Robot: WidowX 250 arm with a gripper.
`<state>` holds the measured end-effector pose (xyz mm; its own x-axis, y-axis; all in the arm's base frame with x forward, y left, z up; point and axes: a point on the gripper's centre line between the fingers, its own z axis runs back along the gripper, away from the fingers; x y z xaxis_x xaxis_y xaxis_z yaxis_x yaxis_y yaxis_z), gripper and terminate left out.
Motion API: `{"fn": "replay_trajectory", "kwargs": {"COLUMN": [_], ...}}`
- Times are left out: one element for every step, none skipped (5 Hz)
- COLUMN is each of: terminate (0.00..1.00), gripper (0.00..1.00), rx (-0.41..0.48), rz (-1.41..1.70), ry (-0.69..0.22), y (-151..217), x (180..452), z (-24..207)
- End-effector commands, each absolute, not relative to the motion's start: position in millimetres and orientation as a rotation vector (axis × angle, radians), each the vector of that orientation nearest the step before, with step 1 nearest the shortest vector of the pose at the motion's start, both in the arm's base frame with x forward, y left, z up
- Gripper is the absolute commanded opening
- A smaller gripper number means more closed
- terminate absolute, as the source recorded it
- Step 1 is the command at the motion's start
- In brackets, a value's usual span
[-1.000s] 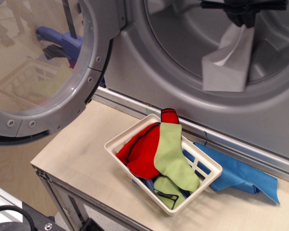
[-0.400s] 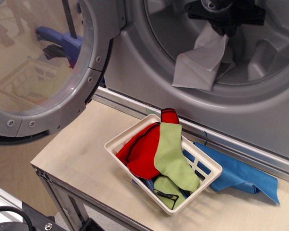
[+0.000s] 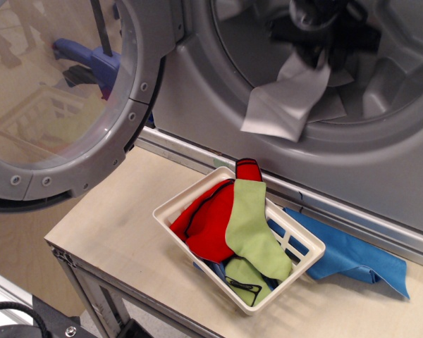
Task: Put clothes in laundry machine
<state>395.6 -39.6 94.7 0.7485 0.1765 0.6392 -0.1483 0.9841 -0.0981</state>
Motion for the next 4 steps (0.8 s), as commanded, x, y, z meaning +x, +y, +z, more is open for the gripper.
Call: {"fn": "replay_trajectory", "kwargs": {"terminate": [0.0,0.0,0.0,0.0], "gripper": [1.0,1.0,1.0,1.0], "rx": [-0.099,-0.138,-0.239,-0.28], "rz": [0.136,0.1,0.101,0.135], "ry": [-0.803,-0.79,-0.682,-0.584], "y": [-37,-38,-40,-41], "x": [344,313,289,275], "z": [133,140,156,170]}}
